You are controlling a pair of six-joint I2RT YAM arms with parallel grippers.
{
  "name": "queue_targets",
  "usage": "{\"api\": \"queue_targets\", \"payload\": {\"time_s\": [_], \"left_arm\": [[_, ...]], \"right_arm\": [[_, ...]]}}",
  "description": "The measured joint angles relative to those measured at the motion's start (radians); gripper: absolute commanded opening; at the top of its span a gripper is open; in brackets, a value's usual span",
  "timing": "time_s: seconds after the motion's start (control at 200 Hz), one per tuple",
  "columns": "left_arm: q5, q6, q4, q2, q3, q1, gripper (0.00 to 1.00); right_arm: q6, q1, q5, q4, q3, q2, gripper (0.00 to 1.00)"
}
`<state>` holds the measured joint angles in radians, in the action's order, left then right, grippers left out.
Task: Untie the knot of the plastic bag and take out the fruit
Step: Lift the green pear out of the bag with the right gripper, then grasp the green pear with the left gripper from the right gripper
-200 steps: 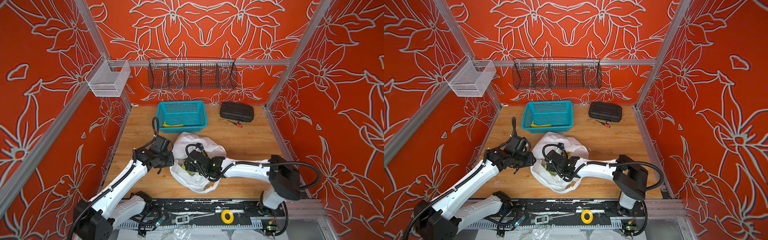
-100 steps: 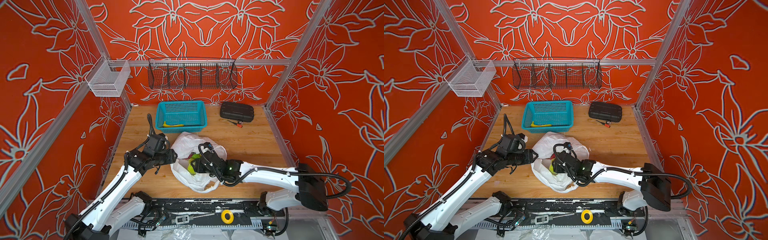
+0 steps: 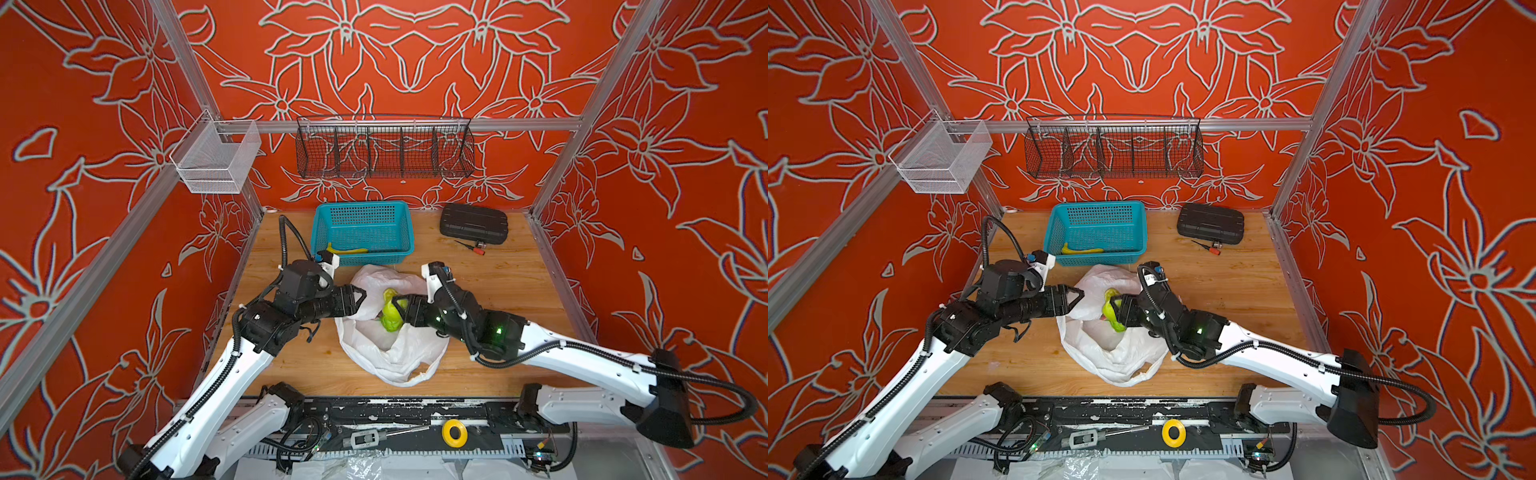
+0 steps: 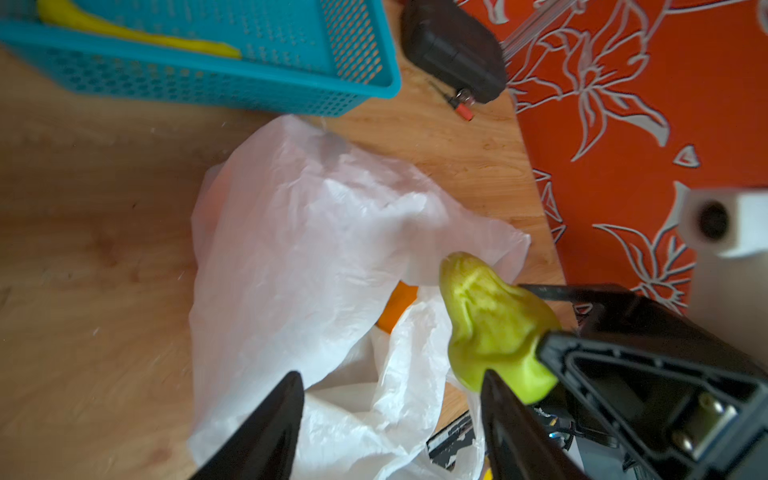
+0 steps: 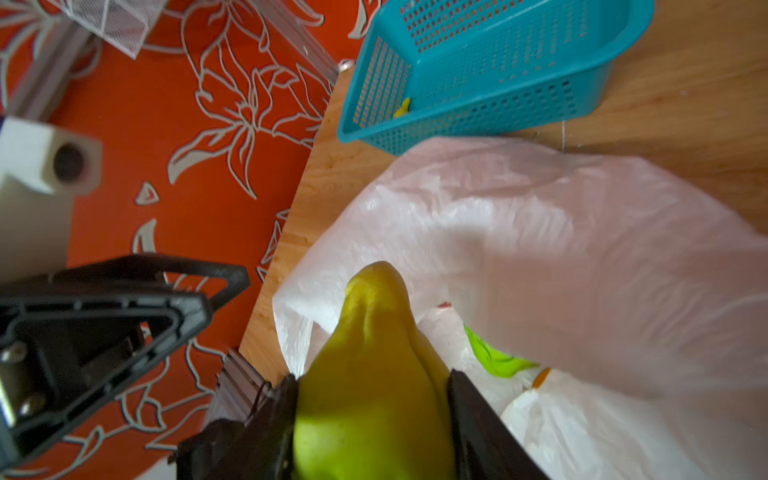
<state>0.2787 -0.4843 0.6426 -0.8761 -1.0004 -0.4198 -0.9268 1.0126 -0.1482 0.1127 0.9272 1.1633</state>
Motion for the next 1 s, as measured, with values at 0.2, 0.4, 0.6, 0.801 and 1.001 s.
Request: {"api": "queue_targets", "payload": {"time_s": [0.2,0.4,0.6,0.801,1.001], "left_arm": [[0.064,0.173,-0.216,0.002,0.001,-0.035,0.93],[0.059,0.455,-0.45,-0.023,0.038,-0.155,0.96],[0.031,0.663,-0.588,-0.143,0.037,-0.189,0.97],[-0.005,0.808,-0.657,-0.287,0.009,-0.216,0.96],[-0.042,0.897,-0.718,-0.363,-0.041,-0.266,0.96]], "right_arm": [[-0.022,-0.169,0.091,-0.029,0.045,-0.004,0.58],[-0.095,-0.318,0.202,-0.08,0.06,-0.021,0.58],[-0.182,-0.397,0.288,-0.141,0.06,-0.033,0.58],[-0.233,-0.409,0.338,-0.18,0.059,-0.044,0.58],[-0.259,-0.409,0.363,-0.201,0.05,-0.045,0.58]]}}
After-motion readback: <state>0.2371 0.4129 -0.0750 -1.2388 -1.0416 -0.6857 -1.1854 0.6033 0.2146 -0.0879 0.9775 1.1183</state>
